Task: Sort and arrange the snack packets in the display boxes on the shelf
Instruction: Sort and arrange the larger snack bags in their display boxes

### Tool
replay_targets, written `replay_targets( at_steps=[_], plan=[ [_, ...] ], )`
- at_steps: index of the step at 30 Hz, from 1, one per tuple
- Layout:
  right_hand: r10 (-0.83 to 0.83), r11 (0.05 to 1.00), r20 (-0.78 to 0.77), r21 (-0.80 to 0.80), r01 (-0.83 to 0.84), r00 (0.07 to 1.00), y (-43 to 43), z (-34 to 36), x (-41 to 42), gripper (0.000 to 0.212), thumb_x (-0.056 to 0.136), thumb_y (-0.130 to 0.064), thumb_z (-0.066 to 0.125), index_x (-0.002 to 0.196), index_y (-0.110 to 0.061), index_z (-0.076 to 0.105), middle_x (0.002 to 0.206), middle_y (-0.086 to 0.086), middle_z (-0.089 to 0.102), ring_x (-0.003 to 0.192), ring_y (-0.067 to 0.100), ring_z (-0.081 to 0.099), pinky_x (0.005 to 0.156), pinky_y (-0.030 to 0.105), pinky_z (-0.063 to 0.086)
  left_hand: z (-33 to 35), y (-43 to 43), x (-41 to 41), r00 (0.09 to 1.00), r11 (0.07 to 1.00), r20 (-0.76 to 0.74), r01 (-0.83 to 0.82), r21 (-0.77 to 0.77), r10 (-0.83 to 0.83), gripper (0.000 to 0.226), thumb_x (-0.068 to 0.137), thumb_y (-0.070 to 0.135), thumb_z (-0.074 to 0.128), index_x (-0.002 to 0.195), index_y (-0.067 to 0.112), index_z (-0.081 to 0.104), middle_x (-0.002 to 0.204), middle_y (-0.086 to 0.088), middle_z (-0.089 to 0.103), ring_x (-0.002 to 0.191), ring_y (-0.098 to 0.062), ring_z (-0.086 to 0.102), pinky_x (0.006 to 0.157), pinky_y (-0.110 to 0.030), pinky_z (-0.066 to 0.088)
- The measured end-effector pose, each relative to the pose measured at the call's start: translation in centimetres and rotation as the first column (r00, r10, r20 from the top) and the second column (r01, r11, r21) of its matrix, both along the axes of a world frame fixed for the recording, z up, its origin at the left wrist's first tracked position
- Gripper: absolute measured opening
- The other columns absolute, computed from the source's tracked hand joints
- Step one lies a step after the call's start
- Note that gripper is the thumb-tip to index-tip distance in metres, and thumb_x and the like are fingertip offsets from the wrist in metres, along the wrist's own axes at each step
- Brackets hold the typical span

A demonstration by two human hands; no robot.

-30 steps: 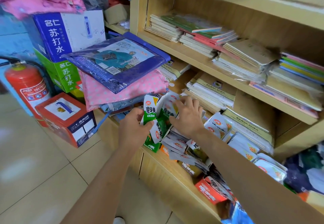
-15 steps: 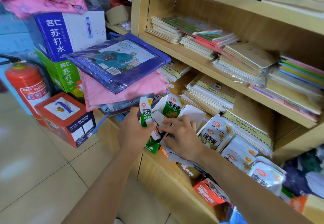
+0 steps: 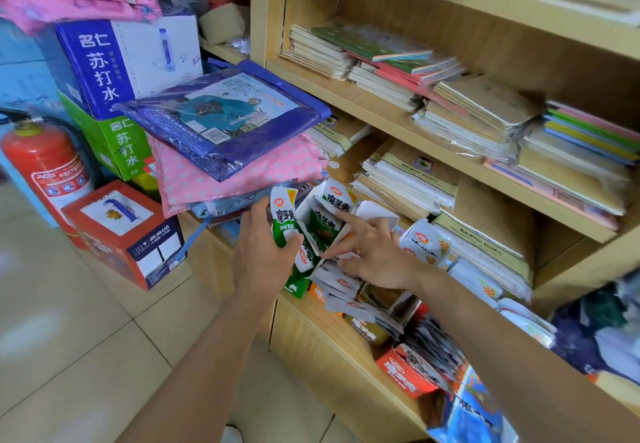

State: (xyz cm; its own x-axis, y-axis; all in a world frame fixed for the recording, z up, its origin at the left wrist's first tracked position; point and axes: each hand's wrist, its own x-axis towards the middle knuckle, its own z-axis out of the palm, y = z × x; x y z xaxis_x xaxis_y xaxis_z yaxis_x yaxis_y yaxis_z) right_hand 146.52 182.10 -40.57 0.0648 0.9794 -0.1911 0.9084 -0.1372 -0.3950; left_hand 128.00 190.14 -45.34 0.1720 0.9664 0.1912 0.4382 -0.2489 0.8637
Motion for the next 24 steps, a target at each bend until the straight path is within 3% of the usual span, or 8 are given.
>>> replay_targets(
  at_steps=[3,6,9,11,14,16,20,24],
  plan=[
    [0.028,0.999,-0.057,-0.022,-0.029,0.998,-0.5,-0.3,0.6,0.036,0.094,-0.026,0.062,0.114,-0.055,0.064,0.161,-0.026,0.015,0.13,0.016,0.016,0.111,0.048,0.012,0.9,-0.5,-0.1,0.994,0.985,-0.107,0.019,0.17,-0.001,0.077,0.078,0.021,0.083,0.142,0.035,0.043,0.13,-0.002,0.042,0.116,-0.021,0.047,0.091,-0.042,0.051],
    [0.059,0.998,-0.186,0.047,-0.051,0.981,-0.3,-0.8,1.2,0.04,0.091,-0.018,0.063,0.124,-0.04,0.067,0.15,-0.025,0.039,0.139,0.018,0.028,0.118,0.046,0.019,0.4,-1.0,0.0,0.931,0.901,-0.363,0.195,0.389,-0.044,0.052,0.078,0.021,0.08,0.124,0.039,0.065,0.145,-0.002,0.037,0.126,-0.031,0.036,0.094,-0.05,0.048],
    [0.065,0.989,-0.299,0.147,-0.022,0.952,-0.6,-0.8,1.9,0.039,0.086,-0.008,0.064,0.119,-0.027,0.072,0.142,-0.007,0.056,0.128,0.011,0.051,0.109,0.037,0.043,-0.3,-1.4,0.1,0.862,0.897,-0.504,0.262,0.357,-0.052,0.024,0.08,0.024,0.076,0.098,0.04,0.074,0.154,0.002,0.038,0.135,-0.036,0.031,0.096,-0.054,0.043],
    [0.018,0.981,-0.182,0.191,0.018,0.983,-1.0,-0.9,2.4,0.038,0.085,-0.014,0.072,0.12,-0.026,0.069,0.124,-0.006,0.066,0.109,0.012,0.06,0.095,0.035,0.05,-0.2,-1.3,0.0,0.865,0.904,-0.498,0.253,0.344,-0.052,0.014,0.081,0.024,0.075,0.085,0.038,0.073,0.151,0.005,0.044,0.136,-0.034,0.03,0.096,-0.052,0.039],
    [0.001,0.995,0.264,0.101,-0.028,0.965,-1.2,-0.9,2.5,0.047,0.083,-0.045,0.074,0.126,-0.027,0.064,0.114,-0.003,0.067,0.109,0.017,0.057,0.101,0.034,0.038,-0.1,-1.3,-0.2,0.887,0.902,-0.451,0.271,0.337,-0.098,0.011,0.082,0.028,0.076,0.078,0.037,0.071,0.145,0.01,0.051,0.136,-0.033,0.029,0.095,-0.052,0.039],
    [0.012,0.996,0.357,0.077,-0.043,0.934,-0.9,-1.3,2.3,0.041,0.085,-0.051,0.07,0.118,-0.028,0.067,0.104,-0.005,0.068,0.103,0.018,0.057,0.103,0.037,0.033,0.0,-1.4,-0.3,0.895,0.896,-0.432,0.277,0.347,-0.11,0.005,0.084,0.04,0.071,0.08,0.037,0.072,0.145,0.011,0.051,0.138,-0.032,0.027,0.097,-0.052,0.036],
    [-0.058,0.986,0.284,0.164,0.011,0.957,0.0,-1.8,3.0,0.019,0.093,-0.029,0.062,0.107,-0.021,0.074,0.092,-0.001,0.073,0.091,0.022,0.066,0.092,0.036,0.049,0.0,-1.6,-0.5,0.839,0.897,-0.525,0.332,0.291,-0.14,0.04,0.067,0.073,0.066,0.093,0.043,0.071,0.153,0.013,0.038,0.145,-0.029,0.017,0.107,-0.052,0.025],
    [-0.171,0.939,0.156,0.325,0.113,0.973,0.0,-0.8,4.1,0.027,0.092,-0.008,0.056,0.098,-0.03,0.07,0.082,0.002,0.071,0.076,0.025,0.064,0.072,0.037,0.055,-0.1,-1.6,-0.9,0.807,0.911,-0.55,0.369,0.183,-0.216,0.056,0.06,0.076,0.072,0.108,0.048,0.065,0.161,0.012,0.025,0.148,-0.027,0.006,0.113,-0.053,0.015]
  ],
)
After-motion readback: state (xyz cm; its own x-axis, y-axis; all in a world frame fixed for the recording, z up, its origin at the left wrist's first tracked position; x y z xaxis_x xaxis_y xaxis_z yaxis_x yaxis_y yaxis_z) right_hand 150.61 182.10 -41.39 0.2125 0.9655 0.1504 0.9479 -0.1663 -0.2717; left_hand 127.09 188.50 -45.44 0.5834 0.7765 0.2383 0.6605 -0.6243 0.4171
